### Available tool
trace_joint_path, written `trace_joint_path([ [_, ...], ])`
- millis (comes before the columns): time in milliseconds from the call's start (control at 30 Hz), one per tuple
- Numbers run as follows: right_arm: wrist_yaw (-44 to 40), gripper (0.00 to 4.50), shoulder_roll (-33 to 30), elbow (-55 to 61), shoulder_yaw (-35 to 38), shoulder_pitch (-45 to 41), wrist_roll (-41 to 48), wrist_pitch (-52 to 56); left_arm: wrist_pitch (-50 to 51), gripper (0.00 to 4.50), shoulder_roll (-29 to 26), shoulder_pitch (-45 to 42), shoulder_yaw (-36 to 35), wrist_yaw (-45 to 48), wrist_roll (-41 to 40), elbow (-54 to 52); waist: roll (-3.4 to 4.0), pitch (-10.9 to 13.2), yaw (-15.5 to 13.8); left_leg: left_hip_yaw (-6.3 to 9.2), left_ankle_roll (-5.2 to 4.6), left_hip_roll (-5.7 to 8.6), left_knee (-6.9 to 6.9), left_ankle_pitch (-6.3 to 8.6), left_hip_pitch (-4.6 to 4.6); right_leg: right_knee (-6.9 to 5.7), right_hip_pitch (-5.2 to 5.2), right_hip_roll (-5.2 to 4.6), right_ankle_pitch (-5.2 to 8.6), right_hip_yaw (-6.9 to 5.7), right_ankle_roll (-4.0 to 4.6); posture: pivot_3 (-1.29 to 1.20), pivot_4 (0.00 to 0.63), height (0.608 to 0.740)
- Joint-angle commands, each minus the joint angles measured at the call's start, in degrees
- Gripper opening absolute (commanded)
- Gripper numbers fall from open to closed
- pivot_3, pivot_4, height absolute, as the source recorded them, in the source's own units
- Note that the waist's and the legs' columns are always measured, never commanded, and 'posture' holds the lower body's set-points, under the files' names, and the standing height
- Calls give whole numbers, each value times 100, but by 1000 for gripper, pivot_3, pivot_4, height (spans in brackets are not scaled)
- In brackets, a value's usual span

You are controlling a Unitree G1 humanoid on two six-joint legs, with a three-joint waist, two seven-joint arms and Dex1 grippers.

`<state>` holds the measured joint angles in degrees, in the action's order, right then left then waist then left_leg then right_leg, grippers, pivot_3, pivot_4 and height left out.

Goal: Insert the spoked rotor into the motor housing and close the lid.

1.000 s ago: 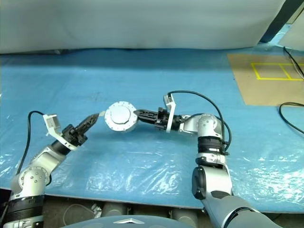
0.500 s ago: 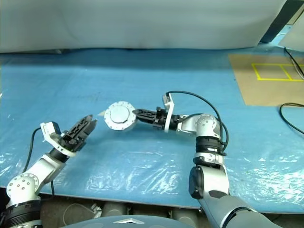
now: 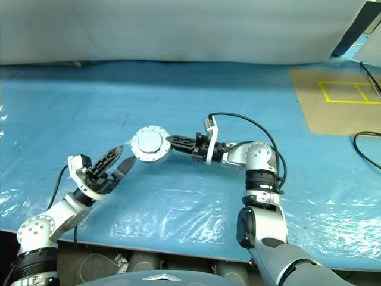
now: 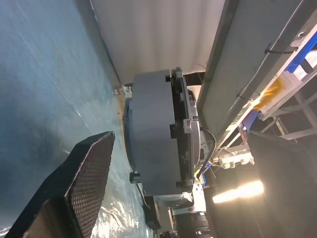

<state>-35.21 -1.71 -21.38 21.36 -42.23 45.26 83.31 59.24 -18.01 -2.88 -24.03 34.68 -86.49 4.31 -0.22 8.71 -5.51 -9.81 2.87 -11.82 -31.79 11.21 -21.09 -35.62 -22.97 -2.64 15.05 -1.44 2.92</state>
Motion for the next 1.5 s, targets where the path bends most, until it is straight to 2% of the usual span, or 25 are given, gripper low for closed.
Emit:
trace_joint_path([
  [33,-167,1163,40,186,35,-164,368,-38,37,4477,21,-142,85,135,94,112,0,0,-2,1,0,0,-2,0,0,-2,0,0,0,0,0,0,150,740],
  [467,-114,1163,35,276,1,-103,364,-20,0,4477,449,-975,431,287,510,461,0,0,0,10,0,0,-32,0,-3,-12,9,-1,-4,-1,-6,0,150,740],
  [800,-37,1163,42,319,-11,-25,369,-71,-469,4477,555,-993,478,145,1260,198,0,0,-7,15,0,0,-34,0,-6,-12,10,0,-4,-2,-6,0,150,740],
  [933,-31,1163,55,306,-35,-9,351,-96,-514,3204,591,-999,433,187,1293,137,0,0,-2,15,0,0,-34,0,-5,-13,11,0,-5,-3,-6,0,150,740],
  [1000,-28,1163,59,301,-50,-3,347,-104,-529,2718,592,-996,442,152,1342,114,0,0,-3,15,0,-1,-34,0,-5,-13,11,0,-5,-2,-6,0,150,740],
  [1333,29,1163,88,233,29,13,377,-88,-622,2711,631,-985,439,283,1340,-83,0,0,-7,15,0,0,-34,0,-6,-12,11,0,-4,-3,-6,0,150,740],
  [1400,46,1163,94,227,0,25,366,-112,-569,2711,697,-1036,371,384,1118,-63,0,0,-6,15,0,0,-34,0,-6,-12,11,-1,-4,-3,-6,0,150,740],
  [1500,13,1163,71,425,-219,114,316,-236,-699,2711,736,-1134,475,74,1434,41,0,0,-8,15,0,-1,-34,0,-6,-12,11,0,-4,-3,-6,0,150,740],
])
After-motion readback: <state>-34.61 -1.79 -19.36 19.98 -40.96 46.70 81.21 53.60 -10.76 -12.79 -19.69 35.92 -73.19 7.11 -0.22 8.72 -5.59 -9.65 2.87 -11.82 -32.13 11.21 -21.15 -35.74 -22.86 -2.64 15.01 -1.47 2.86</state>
